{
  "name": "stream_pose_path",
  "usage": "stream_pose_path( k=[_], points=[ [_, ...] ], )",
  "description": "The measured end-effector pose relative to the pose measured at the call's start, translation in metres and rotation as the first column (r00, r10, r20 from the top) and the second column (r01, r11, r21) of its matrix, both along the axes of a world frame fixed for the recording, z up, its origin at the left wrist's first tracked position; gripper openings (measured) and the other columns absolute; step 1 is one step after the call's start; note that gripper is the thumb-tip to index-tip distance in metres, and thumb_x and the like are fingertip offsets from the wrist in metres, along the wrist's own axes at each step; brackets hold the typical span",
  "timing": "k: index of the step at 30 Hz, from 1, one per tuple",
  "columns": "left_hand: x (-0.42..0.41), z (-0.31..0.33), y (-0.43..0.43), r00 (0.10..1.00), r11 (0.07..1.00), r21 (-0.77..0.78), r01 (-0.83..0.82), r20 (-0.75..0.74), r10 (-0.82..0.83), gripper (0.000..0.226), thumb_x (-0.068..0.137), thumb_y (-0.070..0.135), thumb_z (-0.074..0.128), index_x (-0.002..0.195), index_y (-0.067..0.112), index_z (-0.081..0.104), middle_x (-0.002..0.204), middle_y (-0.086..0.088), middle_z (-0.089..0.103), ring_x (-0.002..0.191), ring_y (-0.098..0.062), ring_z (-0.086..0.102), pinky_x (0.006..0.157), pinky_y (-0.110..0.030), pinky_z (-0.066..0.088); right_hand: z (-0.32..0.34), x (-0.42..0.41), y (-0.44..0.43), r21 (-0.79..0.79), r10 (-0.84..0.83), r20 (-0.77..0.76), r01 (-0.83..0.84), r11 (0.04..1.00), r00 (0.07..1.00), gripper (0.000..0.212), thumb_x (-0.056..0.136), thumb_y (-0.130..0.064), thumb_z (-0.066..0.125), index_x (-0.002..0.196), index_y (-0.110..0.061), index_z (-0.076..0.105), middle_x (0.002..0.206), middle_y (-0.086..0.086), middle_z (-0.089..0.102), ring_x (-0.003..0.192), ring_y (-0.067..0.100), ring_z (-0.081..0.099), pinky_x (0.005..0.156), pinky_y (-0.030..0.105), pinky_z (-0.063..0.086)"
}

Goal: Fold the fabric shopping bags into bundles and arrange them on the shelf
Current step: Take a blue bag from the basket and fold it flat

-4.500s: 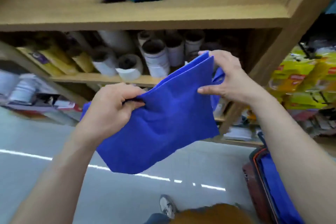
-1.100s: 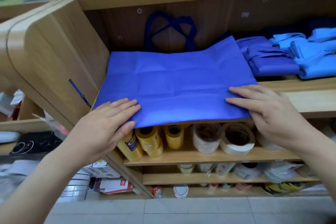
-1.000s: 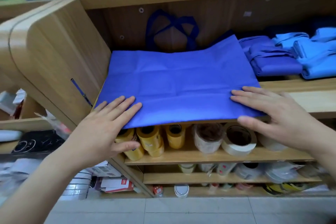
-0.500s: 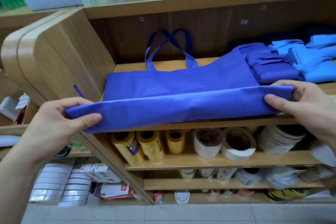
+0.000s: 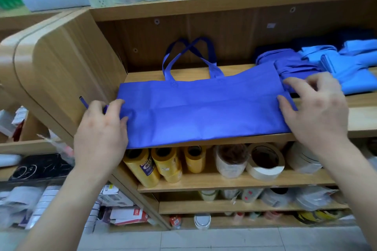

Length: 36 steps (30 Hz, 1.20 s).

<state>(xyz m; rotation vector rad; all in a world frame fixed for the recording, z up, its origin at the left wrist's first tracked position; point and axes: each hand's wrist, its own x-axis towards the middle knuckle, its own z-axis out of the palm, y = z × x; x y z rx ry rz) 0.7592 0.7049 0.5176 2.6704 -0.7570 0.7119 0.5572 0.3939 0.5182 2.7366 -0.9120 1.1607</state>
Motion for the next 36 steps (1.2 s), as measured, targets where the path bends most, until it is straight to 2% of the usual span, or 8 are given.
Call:
stream_pose_path(
  k=[3,8,13,18,21,26,30,36],
  points=[
    [0.007,0.003,-0.001,0.984,0.973,0.187,0.137,0.085,-0.155,0.034,0.086,0.008,0.063,0.120,0.008,0.066,0.130,-0.023,0.054,0.118,-0.043,0.049,0.092,-0.057,0.045,0.003,0.004,0.007,-0.057,0.285,-0.229,-0.305,0.951,0.931,0.038,0.095,-0.034,0.056,0.126,-0.014,0.065,0.128,0.016,0.058,0.115,0.038,0.055,0.086,0.051,0.048],
    [0.010,0.012,0.000,0.799,0.820,0.284,0.498,-0.519,-0.305,0.099,0.068,0.091,0.017,0.153,0.041,0.016,0.158,0.018,0.008,0.149,-0.006,0.008,0.121,-0.035,0.004,0.001,0.007,0.017,0.207,0.395,-0.659,-0.351,0.913,0.640,0.090,0.078,-0.086,0.001,0.153,-0.041,0.020,0.162,-0.009,0.016,0.149,0.009,0.016,0.119,0.035,0.009],
    [0.012,0.016,0.008,0.814,0.769,0.358,0.530,-0.471,-0.341,0.086,0.090,0.045,0.062,0.140,0.050,-0.007,0.158,0.020,-0.002,0.149,-0.003,0.001,0.118,-0.022,0.000,0.012,0.006,0.005,0.241,0.433,-0.714,-0.388,0.890,0.549,0.087,0.076,-0.086,0.032,0.149,-0.053,-0.002,0.159,-0.021,-0.009,0.143,-0.006,-0.008,0.115,0.023,-0.007],
    [0.018,0.032,0.028,0.771,0.814,0.210,0.541,-0.511,-0.380,0.078,0.091,0.000,0.056,0.130,0.061,0.028,0.146,0.030,0.031,0.139,0.004,0.032,0.110,-0.010,0.021,0.021,0.002,-0.008,0.415,0.603,-0.566,-0.438,0.797,0.561,0.073,0.079,-0.059,0.068,0.138,-0.062,0.024,0.153,-0.033,0.016,0.141,-0.014,0.012,0.116,0.015,0.008],
    [0.018,0.044,0.043,0.745,0.884,-0.060,0.464,-0.514,-0.426,0.069,0.085,-0.003,0.069,0.091,0.066,0.064,0.103,0.028,0.070,0.101,0.007,0.062,0.085,-0.008,0.044,0.034,-0.005,-0.014,0.580,0.677,-0.342,-0.421,0.698,0.652,0.051,0.081,-0.027,0.077,0.113,-0.062,0.058,0.126,-0.036,0.056,0.122,-0.018,0.045,0.105,0.010,0.033],
    [0.005,0.033,0.041,0.891,0.814,-0.560,0.154,-0.278,-0.360,0.040,0.079,0.006,0.077,0.092,0.042,0.068,0.082,0.019,0.069,0.062,0.001,0.058,0.059,-0.011,0.050,0.048,0.000,-0.024,0.577,0.550,0.046,-0.471,0.667,0.834,0.038,0.074,-0.011,0.082,0.084,-0.046,0.073,0.080,-0.015,0.073,0.081,0.003,0.066,0.075,0.013,0.049],
    [-0.009,0.021,0.027,0.982,0.938,-0.291,0.189,0.072,-0.175,0.043,0.082,0.010,0.074,0.122,0.018,0.062,0.109,-0.005,0.065,0.089,-0.021,0.061,0.076,-0.037,0.051,0.039,0.013,-0.018,0.461,0.353,0.166,-0.389,0.797,0.921,0.050,0.068,-0.024,0.087,0.111,-0.038,0.064,0.091,-0.006,0.065,0.087,0.008,0.055,0.074,0.016,0.040],
    [-0.006,0.027,0.006,0.984,0.990,0.143,0.001,0.177,-0.027,0.033,0.070,0.004,0.076,0.102,0.009,0.070,0.110,-0.016,0.061,0.101,-0.038,0.050,0.063,-0.045,0.048,0.039,0.039,-0.008,0.272,0.319,0.036,-0.317,0.909,0.947,0.074,0.075,-0.019,0.083,0.139,-0.029,0.048,0.110,0.001,0.052,0.101,0.019,0.051,0.092,0.031,0.042]
  ],
)
